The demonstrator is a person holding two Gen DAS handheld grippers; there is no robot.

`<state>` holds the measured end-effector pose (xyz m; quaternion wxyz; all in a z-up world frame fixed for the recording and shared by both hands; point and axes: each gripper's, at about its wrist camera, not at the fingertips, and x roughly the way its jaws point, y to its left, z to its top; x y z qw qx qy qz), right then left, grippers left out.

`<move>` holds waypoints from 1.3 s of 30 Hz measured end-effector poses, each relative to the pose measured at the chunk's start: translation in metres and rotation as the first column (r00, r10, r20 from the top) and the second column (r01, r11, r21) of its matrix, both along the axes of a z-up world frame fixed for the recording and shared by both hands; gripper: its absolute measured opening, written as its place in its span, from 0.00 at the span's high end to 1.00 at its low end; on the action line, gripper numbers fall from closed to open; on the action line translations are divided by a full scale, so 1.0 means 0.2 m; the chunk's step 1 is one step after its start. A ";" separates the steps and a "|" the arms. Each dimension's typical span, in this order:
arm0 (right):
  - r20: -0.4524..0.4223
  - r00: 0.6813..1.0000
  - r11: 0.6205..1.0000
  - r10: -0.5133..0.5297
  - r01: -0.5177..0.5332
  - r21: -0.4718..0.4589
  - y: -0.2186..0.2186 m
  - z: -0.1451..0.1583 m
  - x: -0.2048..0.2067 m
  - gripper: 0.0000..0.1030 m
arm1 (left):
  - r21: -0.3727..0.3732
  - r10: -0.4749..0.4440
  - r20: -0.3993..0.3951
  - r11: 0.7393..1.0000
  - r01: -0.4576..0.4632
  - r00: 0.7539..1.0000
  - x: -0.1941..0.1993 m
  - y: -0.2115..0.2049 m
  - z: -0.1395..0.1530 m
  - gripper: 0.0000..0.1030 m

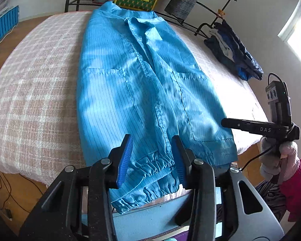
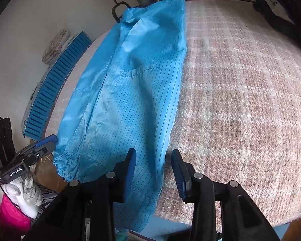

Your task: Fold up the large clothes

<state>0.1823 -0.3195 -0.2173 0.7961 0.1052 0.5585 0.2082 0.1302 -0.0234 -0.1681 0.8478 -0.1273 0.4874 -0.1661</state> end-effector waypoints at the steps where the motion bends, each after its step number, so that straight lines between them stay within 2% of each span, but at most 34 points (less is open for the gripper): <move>1: 0.001 1.000 1.000 -0.001 0.001 0.003 0.00 0.00 0.00 0.65 | -0.014 -0.017 -0.018 1.000 0.017 1.000 0.02 -0.02 -0.03 0.64; 3: 0.003 1.000 1.000 0.005 -0.005 -0.013 0.00 -0.02 -0.01 0.72 | -0.029 -0.068 -0.046 0.997 0.067 0.997 0.03 -0.09 -0.09 0.64; 6: 0.010 1.000 0.999 0.010 -0.010 -0.044 0.01 -0.05 -0.01 0.86 | 0.025 -0.116 -0.048 0.993 0.117 0.992 0.01 -0.17 -0.16 0.64; 7: 0.014 1.000 0.999 0.011 -0.010 -0.052 0.00 -0.04 -0.02 0.87 | 0.034 -0.120 -0.038 0.992 0.121 0.992 0.01 -0.18 -0.15 0.64; 10: -0.003 1.000 1.000 -0.009 0.009 0.005 -0.04 -0.04 -0.02 0.84 | -0.003 -0.096 -0.062 0.995 0.096 0.993 0.01 -0.11 -0.10 0.64; 11: -0.014 1.000 0.999 -0.016 0.016 0.035 -0.07 -0.05 -0.03 0.76 | -0.017 -0.067 -0.051 0.998 0.066 0.996 0.00 -0.05 -0.07 0.62; 12: -0.028 0.999 0.996 -0.021 0.024 0.083 -0.10 -0.05 -0.04 0.68 | -0.019 -0.033 -0.037 0.999 0.032 0.999 -0.02 0.01 -0.04 0.53; 13: -0.045 0.999 0.990 -0.029 0.035 0.134 -0.13 -0.06 -0.05 0.67 | -0.021 0.006 -0.022 1.000 -0.006 1.000 -0.03 0.08 -0.01 0.45; 15: -0.089 0.995 0.970 -0.039 0.059 0.234 -0.20 -0.10 -0.09 0.67 | -0.032 0.083 -0.028 0.996 -0.084 0.996 -0.03 0.23 0.00 0.44; 19: -0.130 0.990 0.927 -0.052 0.096 0.362 -0.27 -0.16 -0.16 0.68 | -0.130 0.180 -0.156 0.971 -0.201 0.971 -0.01 0.47 -0.12 0.44; 22: -0.136 0.989 0.916 -0.049 0.099 0.389 -0.28 -0.17 -0.17 0.68 | -0.232 0.152 -0.240 0.950 -0.208 0.959 0.00 0.52 -0.22 0.44; 24: -0.141 0.989 0.915 -0.045 0.097 0.391 -0.28 -0.17 -0.18 0.68 | -0.295 0.158 -0.251 0.927 -0.231 0.955 -0.01 0.54 -0.23 0.44; 29: -0.165 0.986 0.911 -0.030 0.095 0.400 -0.24 -0.18 -0.18 0.68 | -0.350 0.203 -0.265 0.891 -0.290 0.943 -0.03 0.62 -0.23 0.44; 32: -0.175 0.984 0.911 -0.028 0.097 0.401 -0.20 -0.20 -0.16 0.68 | -0.401 0.278 -0.246 0.843 -0.359 0.929 -0.05 0.70 -0.19 0.44; 33: -0.174 0.985 0.914 -0.022 0.090 0.395 -0.18 -0.19 -0.15 0.68 | -0.390 0.305 -0.238 0.840 -0.379 0.922 -0.05 0.71 -0.18 0.44; 35: -0.166 0.986 0.923 -0.008 0.071 0.378 -0.13 -0.18 -0.13 0.68 | -0.351 0.279 -0.258 0.865 -0.358 0.925 -0.02 0.68 -0.20 0.44; 39: -0.169 0.986 0.926 0.000 0.063 0.371 -0.07 -0.17 -0.13 0.68 | -0.312 0.155 -0.308 0.915 -0.254 0.939 0.03 0.51 -0.27 0.44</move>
